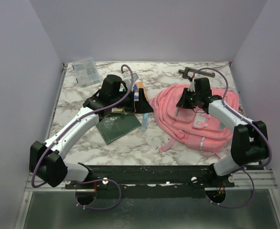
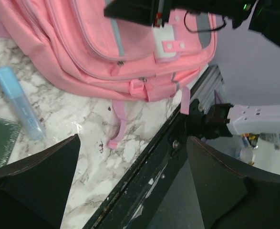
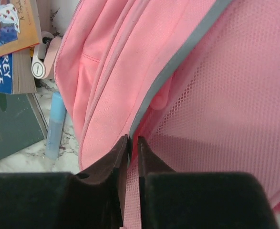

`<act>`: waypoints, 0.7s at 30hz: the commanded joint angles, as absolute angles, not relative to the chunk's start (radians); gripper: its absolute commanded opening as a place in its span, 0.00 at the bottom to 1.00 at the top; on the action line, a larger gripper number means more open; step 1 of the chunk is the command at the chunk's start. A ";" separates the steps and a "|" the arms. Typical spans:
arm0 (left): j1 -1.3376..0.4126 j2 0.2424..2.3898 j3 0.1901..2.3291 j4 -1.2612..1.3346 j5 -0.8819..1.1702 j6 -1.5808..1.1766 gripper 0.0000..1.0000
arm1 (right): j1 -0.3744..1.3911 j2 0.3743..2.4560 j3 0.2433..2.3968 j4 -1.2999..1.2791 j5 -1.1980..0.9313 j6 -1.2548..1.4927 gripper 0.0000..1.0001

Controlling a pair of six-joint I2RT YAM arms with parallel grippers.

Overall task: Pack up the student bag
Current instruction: Adjust the student bag at the center of the board, then unzip the student bag at the center of the board.

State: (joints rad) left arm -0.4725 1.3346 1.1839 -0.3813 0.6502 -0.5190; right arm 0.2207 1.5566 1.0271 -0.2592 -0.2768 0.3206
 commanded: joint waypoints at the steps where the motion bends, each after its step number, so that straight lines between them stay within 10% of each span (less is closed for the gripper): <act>1: -0.638 1.325 1.113 -0.283 0.431 -0.506 0.94 | 0.212 1.491 1.008 -0.371 -0.135 0.339 0.24; 15: -0.869 1.465 0.933 0.281 0.128 -0.649 0.93 | 0.210 1.017 0.699 -0.405 0.107 0.915 0.81; 21: -0.897 1.500 0.908 0.346 0.116 -0.678 0.93 | 0.210 0.922 0.513 -0.203 0.056 1.096 0.77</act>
